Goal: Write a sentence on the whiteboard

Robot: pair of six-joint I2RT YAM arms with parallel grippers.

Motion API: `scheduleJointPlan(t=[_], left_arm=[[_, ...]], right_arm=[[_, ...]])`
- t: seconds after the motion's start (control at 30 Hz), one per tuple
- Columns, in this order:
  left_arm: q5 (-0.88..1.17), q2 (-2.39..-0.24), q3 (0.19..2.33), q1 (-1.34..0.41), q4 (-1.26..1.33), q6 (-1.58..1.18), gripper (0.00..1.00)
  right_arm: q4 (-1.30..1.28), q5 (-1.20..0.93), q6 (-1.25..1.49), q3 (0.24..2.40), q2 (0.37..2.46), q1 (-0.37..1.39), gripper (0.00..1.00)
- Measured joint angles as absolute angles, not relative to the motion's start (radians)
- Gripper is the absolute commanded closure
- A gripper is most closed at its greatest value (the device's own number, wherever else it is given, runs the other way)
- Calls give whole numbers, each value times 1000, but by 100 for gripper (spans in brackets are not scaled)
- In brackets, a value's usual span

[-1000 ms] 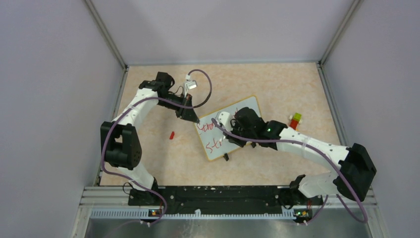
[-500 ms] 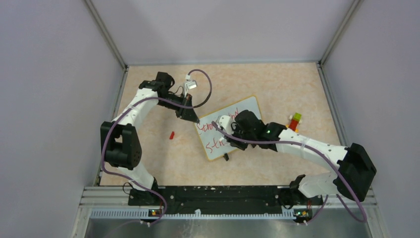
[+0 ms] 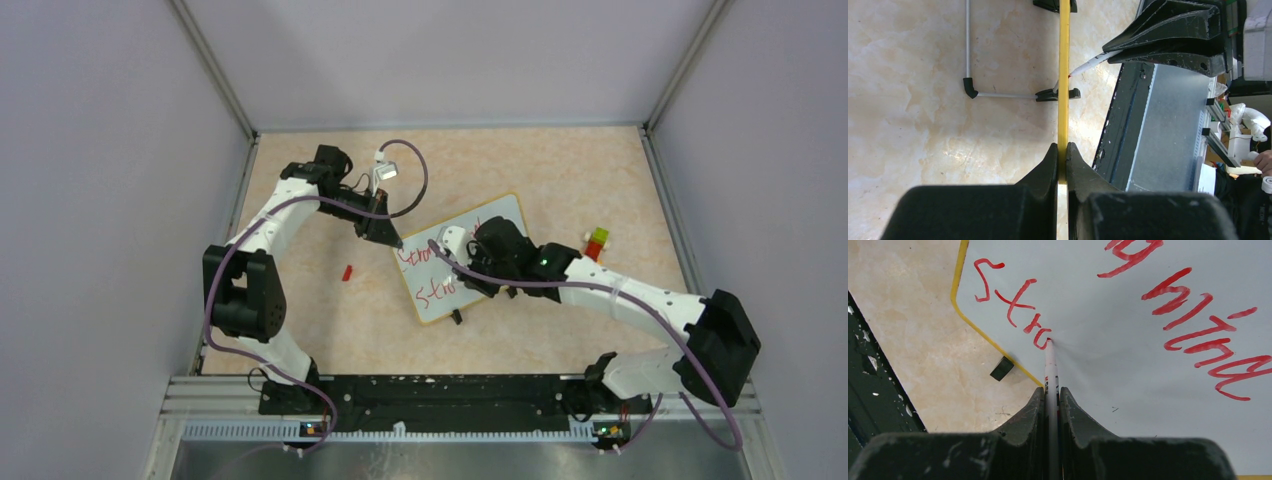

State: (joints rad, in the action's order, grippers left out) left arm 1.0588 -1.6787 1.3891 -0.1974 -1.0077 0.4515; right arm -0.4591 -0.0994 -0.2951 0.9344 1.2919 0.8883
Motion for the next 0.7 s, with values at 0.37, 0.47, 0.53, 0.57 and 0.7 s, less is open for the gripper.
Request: scheduleJointPlan(t=[0.37,0.47,0.53,0.57,0.7], left_arm=[[1059,-1679,1389,-197,-1007,451,100],[1059,-1679,1389,-197,-1008,451,100],[1059,-1679,1389,-198,-1008,451,100],[1059,-1679,1389,-198,-1008,451,100],[1059,-1679,1389,-197,-1008,451,100]], right_arm=[[-453,-103,-291,939,1301,899,100],[-451,-104,-291,939,1304,908,100],[-451,-104,-290,939,1304,908,100],[-451,-103,-288,939,1304,908,100],[-454,-100,-287,939,1292,905,100]])
